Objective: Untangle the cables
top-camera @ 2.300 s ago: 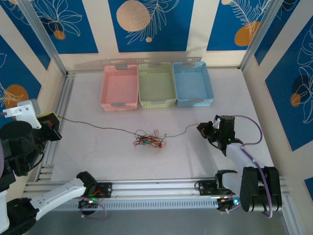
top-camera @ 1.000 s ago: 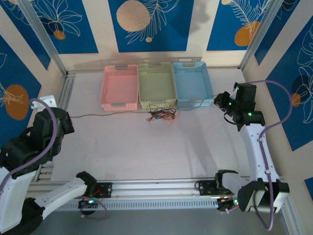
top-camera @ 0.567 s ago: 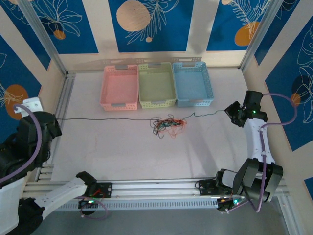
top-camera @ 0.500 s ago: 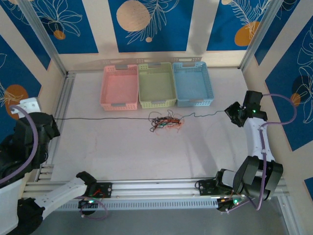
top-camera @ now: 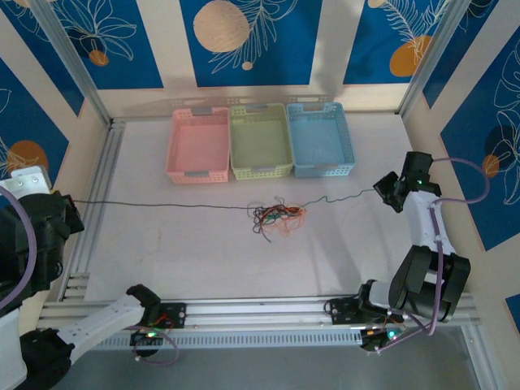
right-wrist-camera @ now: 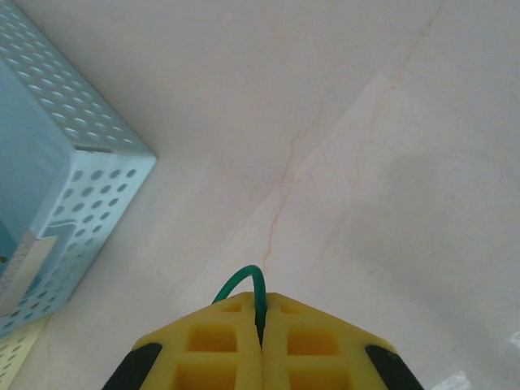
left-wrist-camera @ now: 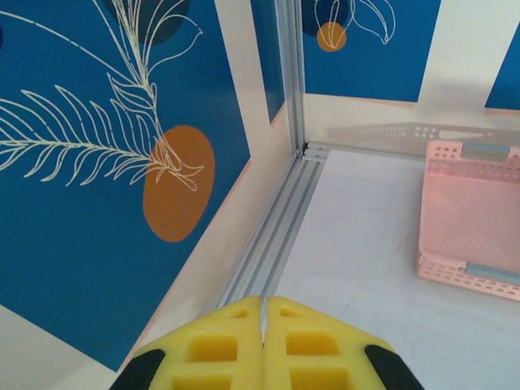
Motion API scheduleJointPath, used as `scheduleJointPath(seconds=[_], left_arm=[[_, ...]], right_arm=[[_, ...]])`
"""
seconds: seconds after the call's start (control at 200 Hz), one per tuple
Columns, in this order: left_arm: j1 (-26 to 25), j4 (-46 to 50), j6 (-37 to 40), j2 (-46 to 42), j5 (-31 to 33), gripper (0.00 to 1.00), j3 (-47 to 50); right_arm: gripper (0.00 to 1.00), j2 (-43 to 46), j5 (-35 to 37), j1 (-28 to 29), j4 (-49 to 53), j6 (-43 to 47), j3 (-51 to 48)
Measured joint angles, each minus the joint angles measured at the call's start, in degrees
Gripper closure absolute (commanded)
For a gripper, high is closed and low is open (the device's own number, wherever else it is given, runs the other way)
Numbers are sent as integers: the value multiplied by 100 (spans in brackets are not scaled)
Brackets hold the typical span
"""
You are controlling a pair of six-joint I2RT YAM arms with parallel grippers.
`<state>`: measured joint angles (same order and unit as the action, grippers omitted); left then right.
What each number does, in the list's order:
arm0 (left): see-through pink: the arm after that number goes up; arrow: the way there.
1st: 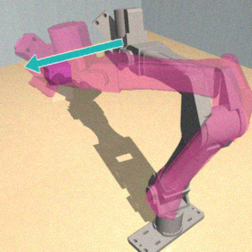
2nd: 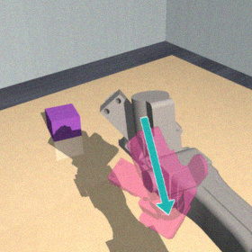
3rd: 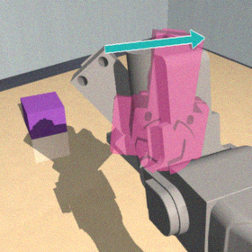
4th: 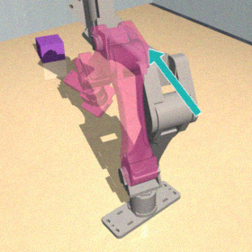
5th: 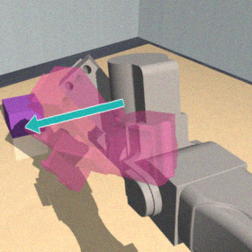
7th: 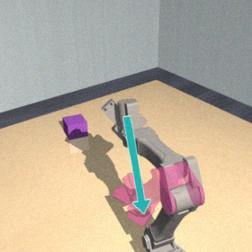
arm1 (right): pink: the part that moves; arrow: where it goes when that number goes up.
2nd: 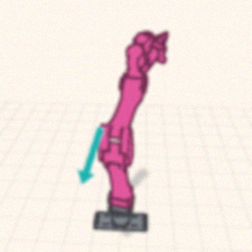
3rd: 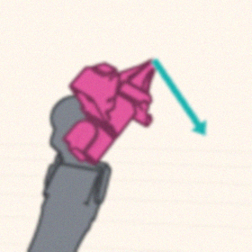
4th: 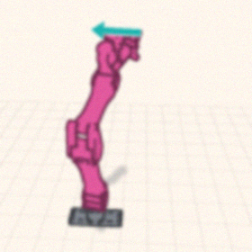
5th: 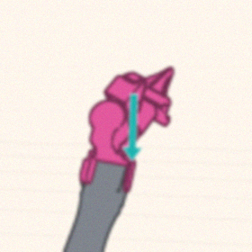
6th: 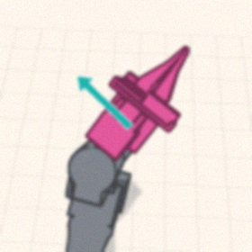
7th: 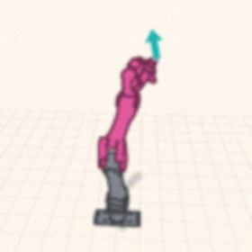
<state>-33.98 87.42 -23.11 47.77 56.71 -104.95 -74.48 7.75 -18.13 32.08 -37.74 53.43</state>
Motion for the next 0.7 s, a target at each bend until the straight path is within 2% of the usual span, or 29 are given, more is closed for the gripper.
scheduleJointPath(seconds=[0.24, 0.49, 0.7], left_arm=[[0, 33, 125, 0, 105, 100, -2], [2, 354, 151, 92, 638, 100, -426], [2, 243, 271, -33, 520, 100, -138]], right_arm=[[100, -184, 63, 0, -118, 0, -107], [100, -380, 372, -13, -160, 0, -107], [100, -417, 455, 74, -219, 2, -179]])
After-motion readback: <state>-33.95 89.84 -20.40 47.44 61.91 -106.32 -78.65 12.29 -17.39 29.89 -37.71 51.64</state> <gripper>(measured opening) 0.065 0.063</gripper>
